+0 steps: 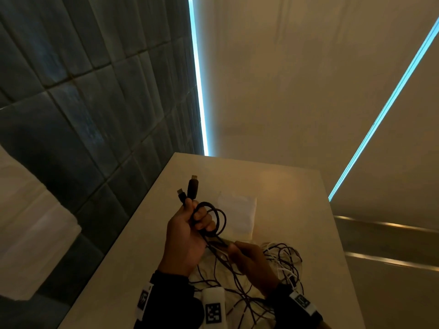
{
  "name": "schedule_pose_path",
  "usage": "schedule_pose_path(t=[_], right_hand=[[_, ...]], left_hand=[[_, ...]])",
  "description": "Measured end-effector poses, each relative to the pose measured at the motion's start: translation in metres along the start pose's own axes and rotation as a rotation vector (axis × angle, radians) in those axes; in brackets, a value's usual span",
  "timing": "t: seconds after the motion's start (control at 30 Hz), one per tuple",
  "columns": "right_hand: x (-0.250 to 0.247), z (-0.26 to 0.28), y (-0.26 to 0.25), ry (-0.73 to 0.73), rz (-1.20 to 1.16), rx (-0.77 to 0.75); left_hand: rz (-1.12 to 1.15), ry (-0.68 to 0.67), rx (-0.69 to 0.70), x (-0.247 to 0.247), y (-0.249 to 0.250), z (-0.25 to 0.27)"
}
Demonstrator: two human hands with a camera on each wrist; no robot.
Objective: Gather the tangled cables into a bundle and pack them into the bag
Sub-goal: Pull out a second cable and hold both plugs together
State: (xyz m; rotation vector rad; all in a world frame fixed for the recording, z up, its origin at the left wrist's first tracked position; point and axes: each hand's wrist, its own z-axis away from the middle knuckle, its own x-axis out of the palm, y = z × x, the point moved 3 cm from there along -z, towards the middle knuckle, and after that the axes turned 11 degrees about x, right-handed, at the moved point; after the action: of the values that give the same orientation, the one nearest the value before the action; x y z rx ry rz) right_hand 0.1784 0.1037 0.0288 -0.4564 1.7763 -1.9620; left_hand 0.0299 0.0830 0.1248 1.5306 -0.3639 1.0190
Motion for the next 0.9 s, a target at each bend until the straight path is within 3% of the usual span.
schedule_pose_path(t=[0.27,0.37,0.5,0.57,0.67,0.9], right_hand=[[-0.008,-0.007,0.029,0.066,0.206,0.052],[-0.016,-0.014,0.033,0.194,0.255,0.070],[-0.025,-0.033,-0.001,0.378,0.082,0.095],[-0.029,-0.037,-0.021,0.356,0.028,0.072],[-0.040,-0.040,-0.026,0.349,0.190,-0.032],[-0.060,0.000,-0.009,0.289,0.425,-0.012]], left_hand=[[-0.001,0.043,0.042,-0.008,0.005,0.000],[-0.143,0.139,0.102,-0.014,0.003,-0.001],[-0.222,0.222,0.138,-0.018,0.003,-0.003],[-0.163,0.237,0.146,-0.019,0.006,-0.004],[-0.099,0.219,0.179,-0.016,0.015,-0.002],[-0.210,0.146,0.223,-0.007,0.014,0.003]])
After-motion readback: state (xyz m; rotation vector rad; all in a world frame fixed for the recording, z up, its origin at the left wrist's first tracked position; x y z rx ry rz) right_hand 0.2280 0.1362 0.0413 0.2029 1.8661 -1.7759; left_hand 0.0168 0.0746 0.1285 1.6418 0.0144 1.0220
